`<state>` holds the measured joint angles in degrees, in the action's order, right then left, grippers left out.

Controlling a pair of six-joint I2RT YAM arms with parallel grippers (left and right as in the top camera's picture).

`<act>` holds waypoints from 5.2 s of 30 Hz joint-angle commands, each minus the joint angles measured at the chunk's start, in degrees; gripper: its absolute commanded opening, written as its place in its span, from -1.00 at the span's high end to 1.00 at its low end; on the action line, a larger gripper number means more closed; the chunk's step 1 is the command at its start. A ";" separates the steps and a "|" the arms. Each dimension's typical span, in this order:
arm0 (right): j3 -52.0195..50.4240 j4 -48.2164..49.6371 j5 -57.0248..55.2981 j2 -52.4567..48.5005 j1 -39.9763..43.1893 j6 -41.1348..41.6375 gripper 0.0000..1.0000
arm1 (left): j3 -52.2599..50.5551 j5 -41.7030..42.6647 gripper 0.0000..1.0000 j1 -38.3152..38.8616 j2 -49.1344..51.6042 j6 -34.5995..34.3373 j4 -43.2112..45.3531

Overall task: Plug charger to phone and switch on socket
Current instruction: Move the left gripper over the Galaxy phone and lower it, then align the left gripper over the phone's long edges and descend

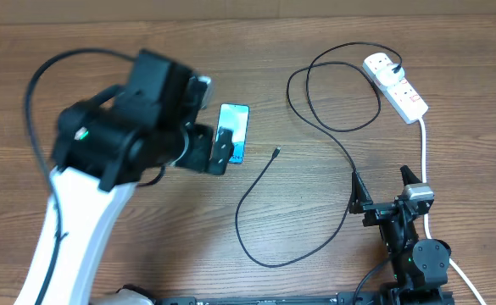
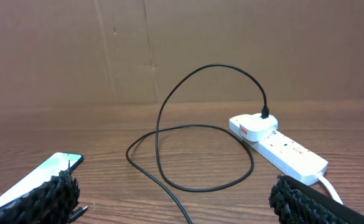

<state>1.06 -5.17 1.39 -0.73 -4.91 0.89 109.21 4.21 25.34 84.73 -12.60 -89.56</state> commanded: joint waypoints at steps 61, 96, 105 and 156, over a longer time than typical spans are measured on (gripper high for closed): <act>-0.59 0.33 -0.46 0.57 -0.22 0.20 -1.00 | 1.51 -6.10 -1.00 1.57 37.64 -16.68 20.22; -0.59 0.33 -0.46 0.57 -0.22 0.20 -1.00 | -3.48 -6.34 -1.00 -1.38 41.62 -8.79 28.72; -0.59 0.33 -0.46 0.57 -0.22 0.17 -1.00 | -6.16 -6.95 -0.99 -1.38 41.62 -8.83 31.56; -0.59 0.33 -0.46 0.57 -0.22 0.17 -1.00 | -6.91 -7.39 -0.78 -2.19 49.88 -7.89 31.50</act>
<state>1.06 -5.15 1.21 -0.73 -4.93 0.89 103.20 -1.76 23.83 131.57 -21.93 -57.23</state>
